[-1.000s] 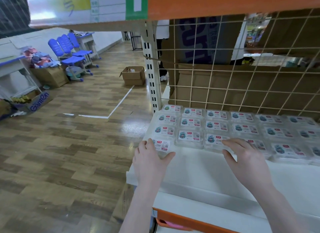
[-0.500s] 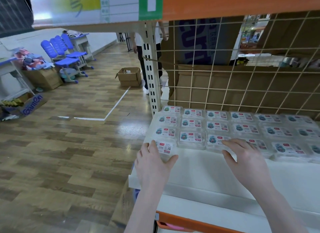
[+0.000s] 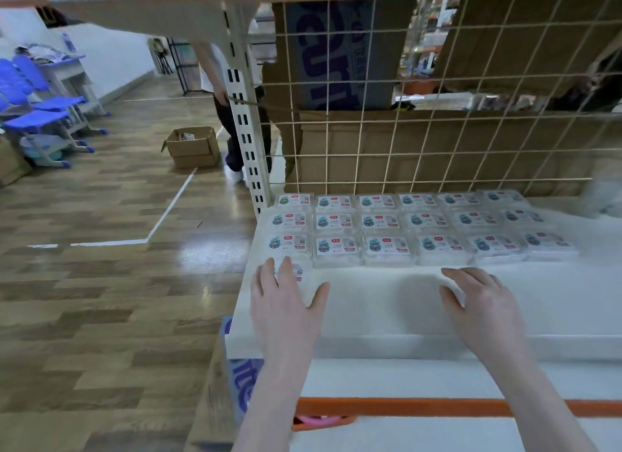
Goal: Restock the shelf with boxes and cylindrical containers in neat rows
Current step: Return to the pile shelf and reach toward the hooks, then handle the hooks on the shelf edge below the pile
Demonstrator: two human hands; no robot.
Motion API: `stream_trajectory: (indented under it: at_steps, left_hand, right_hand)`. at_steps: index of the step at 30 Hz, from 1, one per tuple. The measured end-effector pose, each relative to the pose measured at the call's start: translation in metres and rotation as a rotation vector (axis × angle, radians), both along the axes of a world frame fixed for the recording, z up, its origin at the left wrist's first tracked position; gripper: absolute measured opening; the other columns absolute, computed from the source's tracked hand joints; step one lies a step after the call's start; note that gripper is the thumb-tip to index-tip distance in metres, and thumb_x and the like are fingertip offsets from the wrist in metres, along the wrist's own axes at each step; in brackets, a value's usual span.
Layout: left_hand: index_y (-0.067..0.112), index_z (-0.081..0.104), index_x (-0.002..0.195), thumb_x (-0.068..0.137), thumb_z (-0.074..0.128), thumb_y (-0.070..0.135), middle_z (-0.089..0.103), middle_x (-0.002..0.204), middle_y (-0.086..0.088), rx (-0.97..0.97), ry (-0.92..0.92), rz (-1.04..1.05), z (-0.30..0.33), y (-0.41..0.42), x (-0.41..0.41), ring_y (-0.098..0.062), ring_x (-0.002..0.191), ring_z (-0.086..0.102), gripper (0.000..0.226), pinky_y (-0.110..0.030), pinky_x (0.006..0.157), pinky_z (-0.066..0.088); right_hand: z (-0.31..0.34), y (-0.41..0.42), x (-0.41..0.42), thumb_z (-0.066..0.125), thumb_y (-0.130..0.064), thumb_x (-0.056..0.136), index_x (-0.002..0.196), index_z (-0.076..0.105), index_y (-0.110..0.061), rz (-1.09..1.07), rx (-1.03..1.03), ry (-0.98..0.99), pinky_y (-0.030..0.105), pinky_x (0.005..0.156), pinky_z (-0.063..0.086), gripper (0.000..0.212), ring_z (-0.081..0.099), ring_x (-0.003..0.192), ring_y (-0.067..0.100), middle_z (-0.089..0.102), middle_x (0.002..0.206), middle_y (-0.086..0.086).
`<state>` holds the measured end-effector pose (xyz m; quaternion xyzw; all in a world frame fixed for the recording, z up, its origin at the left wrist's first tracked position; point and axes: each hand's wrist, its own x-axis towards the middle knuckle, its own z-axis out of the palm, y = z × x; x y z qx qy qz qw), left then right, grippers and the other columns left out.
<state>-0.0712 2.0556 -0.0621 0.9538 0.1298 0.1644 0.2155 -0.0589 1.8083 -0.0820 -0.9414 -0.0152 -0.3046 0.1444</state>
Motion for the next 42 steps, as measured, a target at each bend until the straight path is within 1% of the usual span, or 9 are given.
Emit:
stream_trajectory:
  at_steps: [3, 7, 14, 20, 24, 30, 32, 35, 42]
  left_hand:
    - [0.005, 0.052, 0.13, 0.082, 0.066, 0.044, 0.047, 0.137, -0.02, 0.006, -0.05, -0.046, 0.003, -0.014, -0.003, -0.037, 0.129, 0.038, 0.064, -0.045, 0.108, 0.032]
    - [0.006, 0.049, 0.133, 0.085, 0.063, 0.041, 0.045, 0.139, -0.018, -0.006, -0.042, -0.105, 0.013, -0.042, -0.005, -0.036, 0.13, 0.036, 0.061, -0.045, 0.11, 0.029]
    - [0.013, 0.043, 0.139, 0.089, 0.055, 0.044, 0.038, 0.145, -0.009, -0.041, -0.019, -0.26, 0.027, -0.123, -0.014, -0.028, 0.135, 0.028, 0.06, -0.036, 0.11, 0.026]
    - [0.02, 0.042, 0.14, 0.09, 0.052, 0.046, 0.035, 0.147, -0.003, -0.056, 0.01, -0.379, 0.037, -0.223, -0.042, -0.023, 0.135, 0.027, 0.057, -0.033, 0.109, 0.027]
    - [0.019, 0.041, 0.141, 0.091, 0.051, 0.046, 0.034, 0.147, -0.003, -0.065, 0.021, -0.415, 0.038, -0.298, -0.068, -0.022, 0.135, 0.026, 0.057, -0.032, 0.109, 0.027]
    - [0.019, 0.043, 0.139, 0.091, 0.051, 0.044, 0.035, 0.146, -0.005, -0.051, 0.054, -0.495, 0.031, -0.411, -0.096, -0.022, 0.135, 0.027, 0.055, -0.033, 0.11, 0.026]
    - [0.02, 0.043, 0.139, 0.091, 0.05, 0.045, 0.035, 0.146, -0.004, -0.047, 0.068, -0.518, 0.033, -0.446, -0.099, -0.021, 0.135, 0.027, 0.054, -0.033, 0.109, 0.029]
    - [0.02, 0.042, 0.139, 0.092, 0.049, 0.046, 0.034, 0.147, -0.003, -0.04, 0.063, -0.558, 0.039, -0.492, -0.098, -0.021, 0.136, 0.027, 0.055, -0.033, 0.108, 0.031]
    - [0.02, 0.045, 0.137, 0.091, 0.052, 0.044, 0.035, 0.146, -0.004, -0.033, 0.038, -0.63, 0.037, -0.581, -0.069, -0.022, 0.136, 0.026, 0.053, -0.037, 0.106, 0.032]
  right_hand:
    - [0.001, -0.019, -0.012, 0.077, 0.006, 0.064, 0.09, 0.072, 0.0, -0.086, 0.01, -0.006, 0.045, 0.065, 0.053, 0.027, 0.065, 0.073, 0.04, 0.069, 0.086, 0.02]
    - [0.004, -0.05, -0.03, 0.076, 0.002, 0.067, 0.094, 0.071, -0.001, -0.178, 0.037, 0.004, 0.046, 0.067, 0.053, 0.027, 0.064, 0.075, 0.04, 0.068, 0.087, 0.02]
    - [0.015, -0.127, -0.072, 0.072, -0.004, 0.075, 0.103, 0.068, -0.002, -0.291, 0.089, 0.019, 0.046, 0.07, 0.052, 0.028, 0.062, 0.084, 0.04, 0.067, 0.094, 0.019]
    - [0.019, -0.225, -0.117, 0.075, -0.004, 0.072, 0.102, 0.068, -0.002, -0.416, 0.054, -0.03, 0.046, 0.07, 0.047, 0.031, 0.06, 0.08, 0.041, 0.066, 0.092, 0.017]
    - [0.02, -0.297, -0.146, 0.075, -0.002, 0.071, 0.1, 0.069, 0.0, -0.428, 0.051, -0.052, 0.045, 0.068, 0.05, 0.03, 0.059, 0.077, 0.04, 0.065, 0.088, 0.018]
    - [0.023, -0.403, -0.189, 0.067, -0.016, 0.081, 0.102, 0.068, -0.011, -0.464, 0.04, 0.03, 0.04, 0.073, 0.048, 0.022, 0.057, 0.086, 0.034, 0.064, 0.099, 0.011]
    - [0.027, -0.43, -0.201, 0.07, -0.012, 0.079, 0.103, 0.068, -0.008, -0.496, 0.047, 0.011, 0.04, 0.073, 0.048, 0.024, 0.059, 0.087, 0.035, 0.065, 0.098, 0.013]
    - [0.032, -0.465, -0.211, 0.077, -0.004, 0.069, 0.091, 0.068, -0.005, -0.544, 0.022, -0.049, 0.04, 0.067, 0.049, 0.023, 0.06, 0.077, 0.037, 0.065, 0.088, 0.016]
    - [0.028, -0.543, -0.195, 0.077, -0.004, 0.069, 0.096, 0.068, -0.003, -0.618, 0.054, -0.099, 0.04, 0.07, 0.049, 0.029, 0.061, 0.079, 0.038, 0.065, 0.089, 0.018]
